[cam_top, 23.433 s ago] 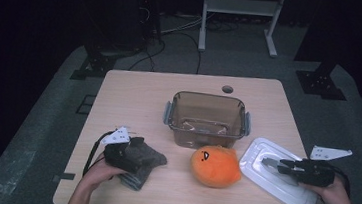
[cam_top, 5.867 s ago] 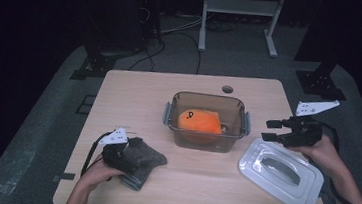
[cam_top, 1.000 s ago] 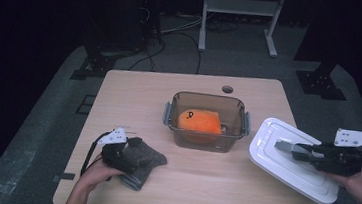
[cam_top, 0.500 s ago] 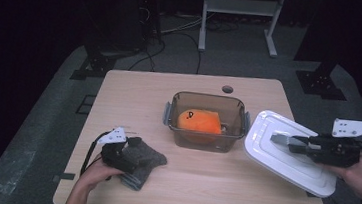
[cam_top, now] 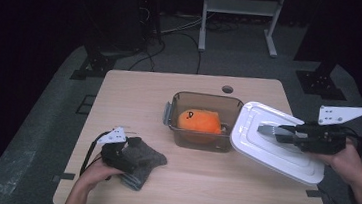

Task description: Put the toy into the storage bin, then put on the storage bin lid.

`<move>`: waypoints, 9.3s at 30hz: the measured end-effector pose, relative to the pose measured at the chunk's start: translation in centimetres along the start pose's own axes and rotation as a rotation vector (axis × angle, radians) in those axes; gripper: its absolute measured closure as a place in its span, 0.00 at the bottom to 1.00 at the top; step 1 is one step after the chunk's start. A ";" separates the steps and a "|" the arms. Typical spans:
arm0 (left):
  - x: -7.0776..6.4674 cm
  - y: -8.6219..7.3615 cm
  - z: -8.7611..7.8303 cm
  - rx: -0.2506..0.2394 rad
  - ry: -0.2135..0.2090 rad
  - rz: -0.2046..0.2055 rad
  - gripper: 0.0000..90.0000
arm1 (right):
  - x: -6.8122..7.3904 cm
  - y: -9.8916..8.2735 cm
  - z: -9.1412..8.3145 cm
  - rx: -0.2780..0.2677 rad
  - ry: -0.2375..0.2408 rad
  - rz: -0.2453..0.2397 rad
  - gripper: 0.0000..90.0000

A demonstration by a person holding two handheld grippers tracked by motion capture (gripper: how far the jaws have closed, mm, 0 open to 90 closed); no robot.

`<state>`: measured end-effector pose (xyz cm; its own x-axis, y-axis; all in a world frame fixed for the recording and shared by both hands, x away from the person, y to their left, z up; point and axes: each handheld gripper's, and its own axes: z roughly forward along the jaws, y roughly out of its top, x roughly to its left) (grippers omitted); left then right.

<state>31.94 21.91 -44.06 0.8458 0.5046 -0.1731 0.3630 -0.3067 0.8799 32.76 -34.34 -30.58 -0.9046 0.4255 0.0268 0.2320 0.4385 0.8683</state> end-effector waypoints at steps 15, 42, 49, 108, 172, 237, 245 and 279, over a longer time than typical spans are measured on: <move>0.0 0.0 0.1 0.003 -0.004 -0.001 0.03 | -0.3 3.7 2.9 0.003 0.056 -0.051 0.73; -0.1 0.1 -0.1 -0.006 -0.009 0.007 0.03 | -1.6 9.8 9.6 -0.008 0.149 -0.110 0.73; -0.2 0.0 -0.2 -0.006 -0.003 0.006 0.03 | -1.9 10.5 10.9 -0.001 0.166 -0.125 0.73; -0.2 0.0 -0.4 -0.008 -0.010 0.001 0.03 | -5.2 9.5 19.8 0.079 0.248 -0.121 0.73; -0.5 -0.2 -0.5 -0.006 -0.006 0.005 0.03 | -5.1 6.6 14.4 0.017 0.178 -0.019 0.42; -0.7 -0.2 -0.2 0.006 -0.012 0.004 0.03 | -3.0 -5.0 7.1 -0.022 0.118 0.158 0.41; -0.7 -0.3 -0.1 0.010 -0.012 0.003 0.03 | -2.9 -6.6 6.8 -0.022 0.106 0.186 0.41; -0.8 -0.3 0.3 0.021 -0.021 0.008 0.03 | -1.5 -12.4 6.4 -0.010 0.108 0.296 0.41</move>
